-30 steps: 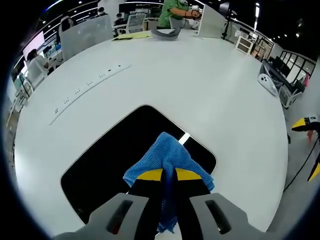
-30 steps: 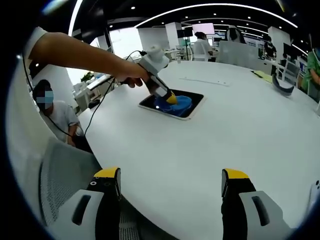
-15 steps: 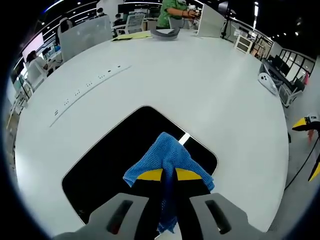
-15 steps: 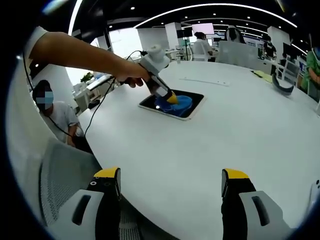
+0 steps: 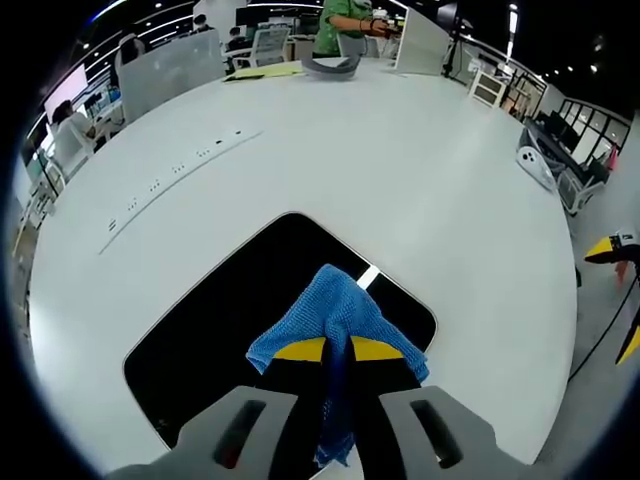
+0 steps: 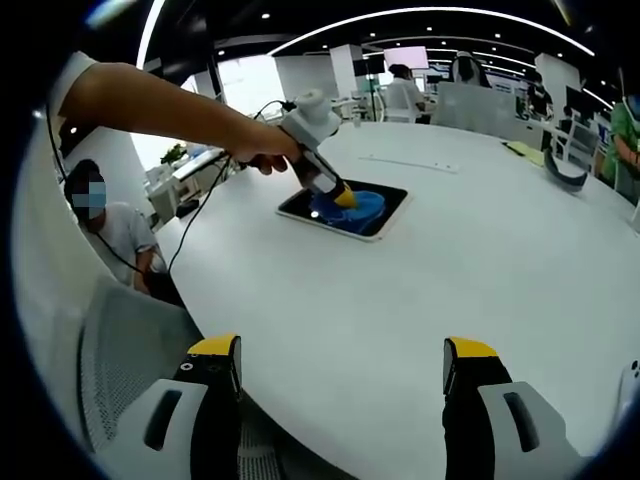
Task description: Wipe the mirror surface with the cleaning cloth until all visible marks leave the cleaned area.
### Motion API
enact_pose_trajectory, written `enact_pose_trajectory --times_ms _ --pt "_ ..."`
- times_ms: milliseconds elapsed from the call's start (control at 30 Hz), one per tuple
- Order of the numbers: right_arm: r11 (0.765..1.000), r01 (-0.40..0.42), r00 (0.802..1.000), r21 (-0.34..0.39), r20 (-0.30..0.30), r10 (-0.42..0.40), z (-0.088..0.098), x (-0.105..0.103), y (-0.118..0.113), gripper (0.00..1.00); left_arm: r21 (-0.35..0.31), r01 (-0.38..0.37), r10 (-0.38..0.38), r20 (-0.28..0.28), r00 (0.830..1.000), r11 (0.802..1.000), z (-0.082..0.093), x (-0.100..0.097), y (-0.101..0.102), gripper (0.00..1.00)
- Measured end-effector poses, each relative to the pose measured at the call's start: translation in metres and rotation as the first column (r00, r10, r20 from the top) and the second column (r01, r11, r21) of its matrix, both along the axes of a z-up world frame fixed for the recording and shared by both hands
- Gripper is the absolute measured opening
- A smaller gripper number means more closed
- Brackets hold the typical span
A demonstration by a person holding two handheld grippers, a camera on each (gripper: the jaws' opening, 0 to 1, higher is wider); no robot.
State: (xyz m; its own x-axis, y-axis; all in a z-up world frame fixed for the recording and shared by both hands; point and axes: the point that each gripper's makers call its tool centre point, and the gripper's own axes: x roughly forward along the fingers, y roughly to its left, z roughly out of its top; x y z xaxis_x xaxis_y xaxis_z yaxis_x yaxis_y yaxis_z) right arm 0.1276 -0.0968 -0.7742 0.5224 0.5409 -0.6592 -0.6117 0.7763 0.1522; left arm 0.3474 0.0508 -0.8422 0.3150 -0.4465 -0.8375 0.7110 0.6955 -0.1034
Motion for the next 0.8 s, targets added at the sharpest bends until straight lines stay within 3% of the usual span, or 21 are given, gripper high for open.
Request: enact_pose_trajectory --times_ms 800 --pt "1.000 0.004 1.000 -0.005 -0.007 -0.004 -0.0015 0.0007 -0.0008 0.82 0.007 0.009 -0.009 0.002 1.000 1.000 0.0044 -0.0008 -0.0020 0.06"
